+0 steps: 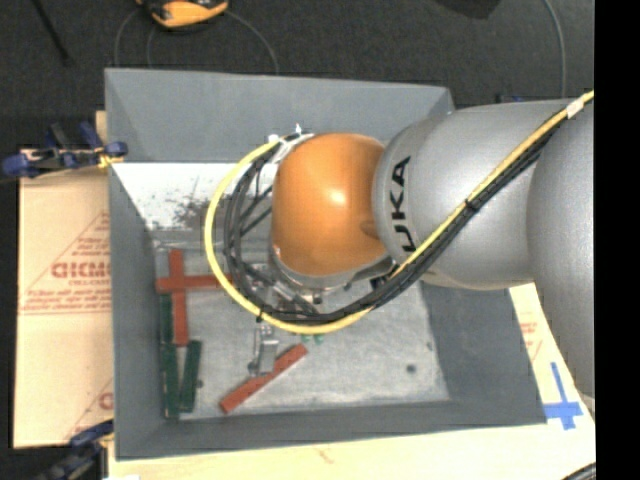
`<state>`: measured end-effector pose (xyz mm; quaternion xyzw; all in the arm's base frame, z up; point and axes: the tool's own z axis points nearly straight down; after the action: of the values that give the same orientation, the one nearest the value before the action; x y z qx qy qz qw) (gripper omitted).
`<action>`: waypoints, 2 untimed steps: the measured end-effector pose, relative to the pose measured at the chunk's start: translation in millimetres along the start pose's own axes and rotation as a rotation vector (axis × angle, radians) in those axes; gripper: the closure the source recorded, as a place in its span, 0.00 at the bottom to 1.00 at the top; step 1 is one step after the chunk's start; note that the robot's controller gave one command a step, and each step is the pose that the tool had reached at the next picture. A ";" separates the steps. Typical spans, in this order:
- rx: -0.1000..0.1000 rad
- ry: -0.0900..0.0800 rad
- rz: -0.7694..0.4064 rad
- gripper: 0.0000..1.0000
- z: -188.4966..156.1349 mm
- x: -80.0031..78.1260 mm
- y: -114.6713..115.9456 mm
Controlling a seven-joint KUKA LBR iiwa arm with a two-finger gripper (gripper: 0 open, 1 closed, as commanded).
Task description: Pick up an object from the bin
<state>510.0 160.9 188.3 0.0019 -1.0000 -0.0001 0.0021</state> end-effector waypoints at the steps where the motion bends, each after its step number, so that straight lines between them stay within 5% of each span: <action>1: -0.001 -0.007 0.003 0.00 -3.3 -1.9 -0.6; 2: -0.003 -0.012 0.027 0.00 48.1 9.2 -21.7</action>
Offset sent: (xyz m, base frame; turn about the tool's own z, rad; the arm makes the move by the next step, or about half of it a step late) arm -0.0272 -0.0502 -0.1183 0.0584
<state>500.6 139.2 140.3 -0.0117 -0.9999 -0.0016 -0.0041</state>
